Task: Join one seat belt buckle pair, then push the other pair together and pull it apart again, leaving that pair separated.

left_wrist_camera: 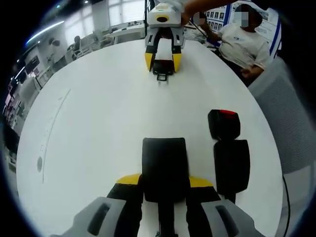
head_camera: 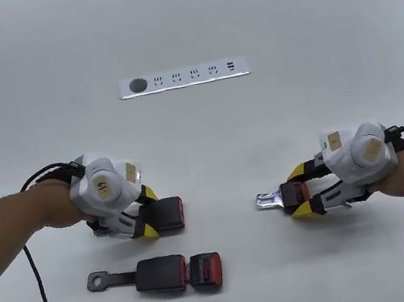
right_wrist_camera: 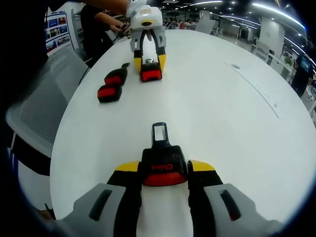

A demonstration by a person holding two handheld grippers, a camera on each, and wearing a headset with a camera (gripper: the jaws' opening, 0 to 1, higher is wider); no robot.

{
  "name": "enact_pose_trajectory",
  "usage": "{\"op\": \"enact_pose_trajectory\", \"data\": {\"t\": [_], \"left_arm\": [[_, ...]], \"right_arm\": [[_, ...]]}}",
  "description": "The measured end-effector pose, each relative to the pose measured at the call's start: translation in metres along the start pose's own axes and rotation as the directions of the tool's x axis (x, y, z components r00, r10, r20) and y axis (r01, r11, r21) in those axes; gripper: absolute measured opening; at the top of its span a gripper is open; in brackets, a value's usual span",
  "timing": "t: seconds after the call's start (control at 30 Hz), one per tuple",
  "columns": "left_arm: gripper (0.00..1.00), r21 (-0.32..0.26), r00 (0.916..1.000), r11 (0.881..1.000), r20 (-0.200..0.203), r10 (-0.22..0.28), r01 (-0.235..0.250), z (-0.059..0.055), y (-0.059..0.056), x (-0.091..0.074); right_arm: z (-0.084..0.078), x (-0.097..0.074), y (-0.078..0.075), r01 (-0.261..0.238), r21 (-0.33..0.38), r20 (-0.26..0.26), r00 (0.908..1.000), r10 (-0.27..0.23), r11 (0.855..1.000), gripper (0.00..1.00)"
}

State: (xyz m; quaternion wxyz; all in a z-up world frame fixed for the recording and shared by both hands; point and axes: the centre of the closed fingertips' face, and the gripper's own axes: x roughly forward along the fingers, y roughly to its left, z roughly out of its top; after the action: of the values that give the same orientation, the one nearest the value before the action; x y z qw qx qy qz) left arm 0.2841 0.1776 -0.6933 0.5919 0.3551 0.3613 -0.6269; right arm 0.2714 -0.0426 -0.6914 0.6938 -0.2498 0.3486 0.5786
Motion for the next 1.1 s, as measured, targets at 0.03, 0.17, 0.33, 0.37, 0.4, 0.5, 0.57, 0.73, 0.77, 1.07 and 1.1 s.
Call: {"op": "enact_pose_trajectory", "data": {"t": [0.03,0.17,0.33,0.37,0.4,0.5,0.57,0.73,0.77,1.07,1.1], "left_arm": [[0.35,-0.002,1.0,1.0,-0.003,0.0,0.0,0.001,0.0,0.0],[0.35,-0.062,0.9999,0.998,0.002,0.017,-0.017,0.002,0.0,0.0],[0.67,-0.185,0.9966,0.979,0.003,0.083,-0.081,0.006,0.005,-0.007],[0.73,-0.204,0.9959,0.975,0.011,0.089,-0.085,0.007,0.006,-0.009],[0.76,-0.22,0.9934,0.971,0.04,0.108,-0.096,0.008,0.01,-0.009],[0.77,-0.275,0.9865,0.953,0.07,0.148,-0.123,0.013,0.011,-0.022],[0.84,-0.335,0.9814,0.931,0.076,0.176,-0.142,0.015,0.008,-0.031],[0.92,-0.448,0.9499,0.869,0.116,0.29,-0.21,0.009,0.011,-0.053],[0.94,-0.476,0.9379,0.849,0.126,0.323,-0.229,0.007,0.012,-0.059],[1.0,-0.651,0.8621,0.694,0.118,0.493,-0.308,-0.016,-0.001,-0.099],[1.0,-0.653,0.8519,0.688,0.122,0.509,-0.317,-0.015,-0.004,-0.103]], "right_arm": [[0.001,0.0,0.0,0.001,0.004,0.0,1.0,-0.001,1.0,0.36],[0.002,-0.001,0.001,0.02,0.004,-0.01,0.9997,-0.02,1.0,0.36],[0.004,-0.003,-0.003,0.071,0.148,0.02,0.997,-0.075,0.986,0.49],[0.005,-0.005,-0.006,0.085,0.166,0.042,0.9947,-0.093,0.982,0.53],[0.006,-0.007,-0.008,0.102,0.171,0.054,0.9922,-0.113,0.98,0.54],[0.01,-0.012,-0.009,0.152,0.247,0.086,0.9802,-0.178,0.957,0.59],[0.01,-0.016,-0.013,0.192,0.269,0.097,0.9695,-0.225,0.944,0.65],[0.018,-0.034,-0.023,0.298,0.386,0.143,0.9158,-0.376,0.873,0.72],[0.022,-0.04,-0.022,0.315,0.4,0.145,0.9058,-0.398,0.861,0.74],[0.034,-0.06,-0.01,0.423,0.481,0.145,0.8254,-0.546,0.768,0.79],[0.038,-0.064,-0.008,0.436,0.49,0.145,0.813,-0.564,0.755,0.81]]}}
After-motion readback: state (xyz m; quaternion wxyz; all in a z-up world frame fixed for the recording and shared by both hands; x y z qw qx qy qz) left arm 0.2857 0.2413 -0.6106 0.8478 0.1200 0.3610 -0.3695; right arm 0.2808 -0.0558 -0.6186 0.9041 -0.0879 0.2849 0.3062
